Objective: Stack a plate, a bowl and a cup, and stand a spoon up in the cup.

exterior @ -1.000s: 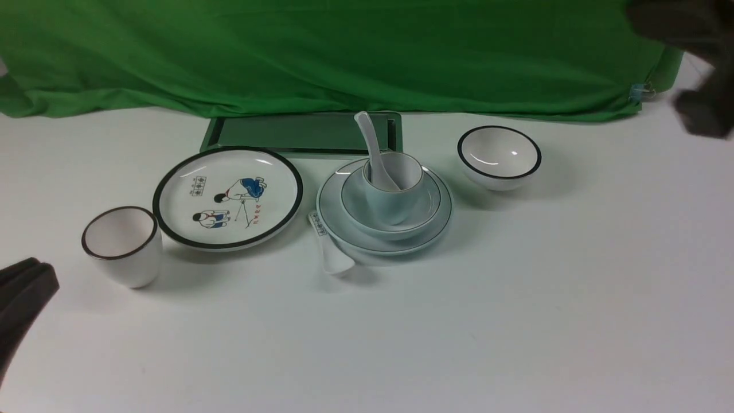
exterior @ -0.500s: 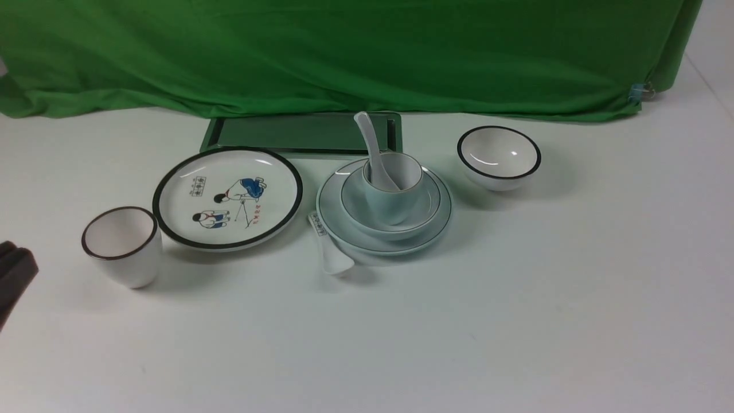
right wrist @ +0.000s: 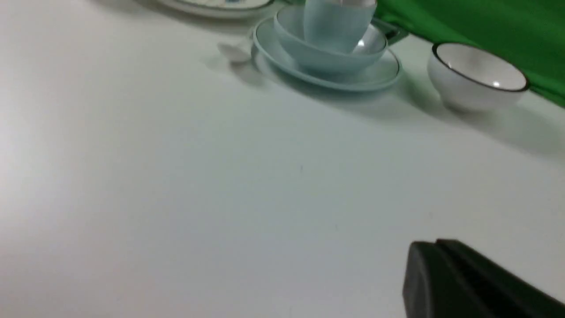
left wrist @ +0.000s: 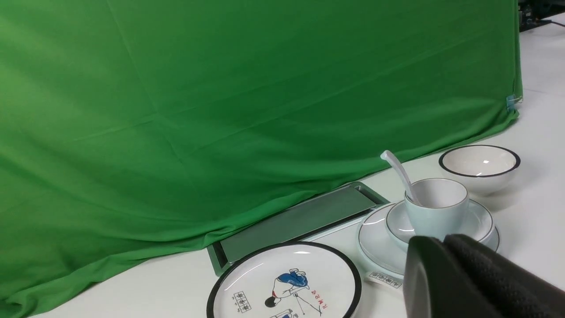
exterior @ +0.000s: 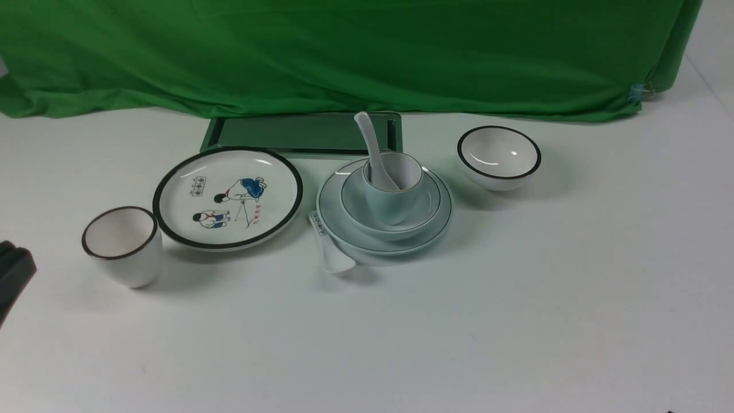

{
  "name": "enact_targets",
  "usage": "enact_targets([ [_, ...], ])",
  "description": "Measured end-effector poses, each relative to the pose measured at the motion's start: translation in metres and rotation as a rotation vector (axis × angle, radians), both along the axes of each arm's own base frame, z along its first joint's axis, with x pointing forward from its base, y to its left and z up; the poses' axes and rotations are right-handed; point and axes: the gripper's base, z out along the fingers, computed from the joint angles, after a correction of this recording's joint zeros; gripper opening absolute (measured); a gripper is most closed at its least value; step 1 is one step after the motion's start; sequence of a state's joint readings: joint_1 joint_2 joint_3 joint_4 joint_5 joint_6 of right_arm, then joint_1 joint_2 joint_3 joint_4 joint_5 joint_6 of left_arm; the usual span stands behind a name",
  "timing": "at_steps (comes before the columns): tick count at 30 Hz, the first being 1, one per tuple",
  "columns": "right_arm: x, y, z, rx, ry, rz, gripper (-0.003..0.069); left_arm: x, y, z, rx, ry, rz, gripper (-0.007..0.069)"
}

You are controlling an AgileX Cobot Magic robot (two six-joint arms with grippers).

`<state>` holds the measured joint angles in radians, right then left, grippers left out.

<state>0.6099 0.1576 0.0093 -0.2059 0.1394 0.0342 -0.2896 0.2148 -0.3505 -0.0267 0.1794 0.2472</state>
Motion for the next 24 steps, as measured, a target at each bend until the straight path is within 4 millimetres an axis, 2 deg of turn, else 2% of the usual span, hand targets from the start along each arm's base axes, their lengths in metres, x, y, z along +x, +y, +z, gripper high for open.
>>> enact_targets([
  [3,-0.001,-0.003,0.002,0.014,-0.024,-0.033,0.0041,0.0,0.0,0.0,0.0,0.0,0.0,-0.0029],
  [7,-0.003,-0.016,0.004,0.086,-0.06,-0.209,0.005,0.0,0.0,0.0,0.001,0.0,0.0,-0.0029],
  [11,-0.003,-0.023,0.004,0.199,-0.025,-0.384,0.0058,0.0,0.0,0.0,0.001,-0.001,0.0,-0.0029],
  [15,-0.003,-0.029,0.002,0.21,-0.012,-0.525,0.006,0.0,0.0,0.0,0.001,-0.003,0.0,-0.0029],
  [24,-0.003,-0.032,0.001,0.159,-0.02,-0.558,0.001,0.0,0.0,0.0,0.002,-0.003,0.001,-0.0029],
])
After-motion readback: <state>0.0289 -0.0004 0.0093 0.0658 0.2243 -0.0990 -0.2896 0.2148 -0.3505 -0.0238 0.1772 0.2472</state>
